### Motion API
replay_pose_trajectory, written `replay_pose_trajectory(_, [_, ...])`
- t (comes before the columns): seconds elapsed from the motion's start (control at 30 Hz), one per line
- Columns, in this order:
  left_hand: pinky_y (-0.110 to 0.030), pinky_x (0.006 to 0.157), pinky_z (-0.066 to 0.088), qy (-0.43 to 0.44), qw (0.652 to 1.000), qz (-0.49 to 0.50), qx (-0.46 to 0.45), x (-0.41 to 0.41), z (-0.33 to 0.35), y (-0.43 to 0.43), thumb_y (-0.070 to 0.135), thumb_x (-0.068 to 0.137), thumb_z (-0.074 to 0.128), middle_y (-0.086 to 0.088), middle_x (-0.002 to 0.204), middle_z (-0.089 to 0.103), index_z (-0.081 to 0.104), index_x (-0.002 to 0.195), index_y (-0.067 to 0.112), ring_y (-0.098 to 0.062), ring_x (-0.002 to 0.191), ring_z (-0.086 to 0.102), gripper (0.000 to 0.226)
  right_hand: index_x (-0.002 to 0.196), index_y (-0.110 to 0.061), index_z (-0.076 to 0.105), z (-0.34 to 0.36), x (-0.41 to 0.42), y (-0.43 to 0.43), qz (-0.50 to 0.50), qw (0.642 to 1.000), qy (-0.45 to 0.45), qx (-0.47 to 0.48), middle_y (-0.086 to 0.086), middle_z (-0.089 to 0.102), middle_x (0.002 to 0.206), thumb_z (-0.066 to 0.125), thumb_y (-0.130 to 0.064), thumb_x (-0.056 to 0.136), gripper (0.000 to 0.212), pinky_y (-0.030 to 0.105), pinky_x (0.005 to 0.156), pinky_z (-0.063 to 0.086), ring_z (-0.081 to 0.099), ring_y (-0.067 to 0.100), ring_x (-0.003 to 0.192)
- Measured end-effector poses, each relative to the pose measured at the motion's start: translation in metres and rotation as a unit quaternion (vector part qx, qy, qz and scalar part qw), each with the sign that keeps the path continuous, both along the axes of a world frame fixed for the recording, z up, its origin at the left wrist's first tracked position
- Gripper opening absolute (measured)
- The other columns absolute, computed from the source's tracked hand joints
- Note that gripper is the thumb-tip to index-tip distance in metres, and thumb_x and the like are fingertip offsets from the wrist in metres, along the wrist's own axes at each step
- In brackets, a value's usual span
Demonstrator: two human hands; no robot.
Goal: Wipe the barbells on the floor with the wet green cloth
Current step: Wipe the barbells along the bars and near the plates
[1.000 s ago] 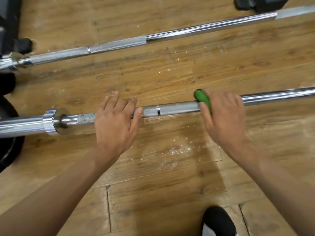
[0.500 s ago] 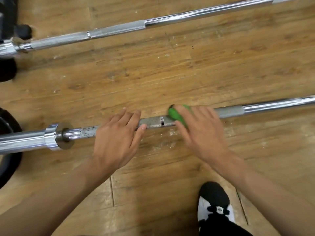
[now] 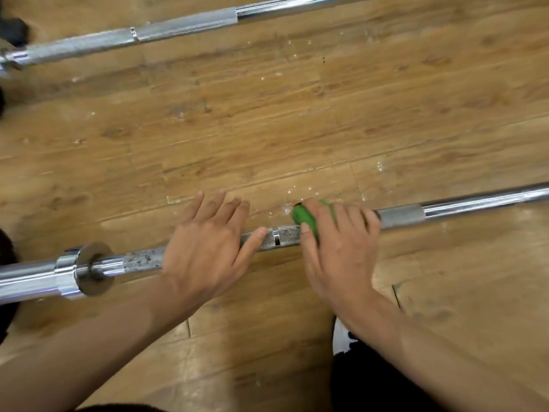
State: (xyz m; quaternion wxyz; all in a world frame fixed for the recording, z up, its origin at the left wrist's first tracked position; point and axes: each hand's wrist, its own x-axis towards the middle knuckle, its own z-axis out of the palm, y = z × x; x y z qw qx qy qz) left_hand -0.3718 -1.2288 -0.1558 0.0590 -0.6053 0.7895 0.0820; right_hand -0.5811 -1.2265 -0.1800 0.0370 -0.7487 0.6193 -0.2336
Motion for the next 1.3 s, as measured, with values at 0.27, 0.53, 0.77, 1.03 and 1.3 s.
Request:
replay_pose_trajectory(0.27, [-0.061,0.119,0.035,-0.014,0.999,-0.033,-0.029,0.002,-0.002,0.012,0.057,0.109,0.011,-0.017,0.139,0.065,0.063,0.137,0.003,-0.038,0.138,0.055,0.08,0.133,-0.012,0.052,-0.004,-0.095,-0.005,0.1,0.993,0.049,-0.033,0.014,0.066,0.101,0.04,-0.034,0.109,0.034,0.044,0.084,0.038,0.055,0.032,0.088])
replay_pose_trajectory(0.53, [-0.061,0.121,0.029,-0.016,0.998,-0.022,-0.065,0.001,-0.009,0.001,0.058,0.109,0.01,-0.017,0.129,0.071,0.066,0.132,0.003,-0.041,0.132,0.06,0.082,0.123,-0.011,0.068,-0.004,-0.059,-0.006,-0.124,0.992,-0.005,0.0,0.011,0.063,0.097,0.047,-0.026,0.099,0.035,0.049,0.098,0.035,0.051,0.031,0.096])
replay_pose_trajectory(0.77, [-0.059,0.123,0.026,-0.018,0.997,0.0,-0.071,0.006,-0.008,-0.021,0.052,0.109,0.005,-0.015,0.123,0.073,0.068,0.126,0.006,-0.04,0.132,0.059,0.08,0.14,-0.023,0.05,-0.003,0.004,-0.011,0.111,0.993,0.048,-0.012,0.006,0.064,0.104,0.041,-0.039,0.11,0.036,0.043,0.092,0.038,0.056,0.027,0.095])
replay_pose_trajectory(1.03, [-0.054,0.123,0.024,-0.015,0.995,0.03,-0.095,0.012,-0.01,-0.048,0.051,0.107,0.017,-0.019,0.106,0.076,0.072,0.111,0.005,-0.041,0.128,0.061,0.072,0.124,-0.011,0.062,0.0,-0.113,-0.056,-0.106,0.994,0.034,0.019,0.013,0.061,0.102,0.046,-0.031,0.102,0.034,0.05,0.097,0.037,0.053,0.036,0.097])
replay_pose_trajectory(1.3, [-0.05,0.105,0.041,-0.002,0.992,0.049,-0.113,0.017,-0.009,-0.071,0.055,0.102,0.034,-0.022,0.1,0.076,0.076,0.107,0.004,-0.041,0.112,0.069,0.067,0.132,-0.023,0.063,0.002,0.042,-0.048,0.058,0.998,0.02,0.003,0.003,0.065,0.109,0.044,-0.04,0.108,0.035,0.042,0.098,0.038,0.055,0.025,0.098])
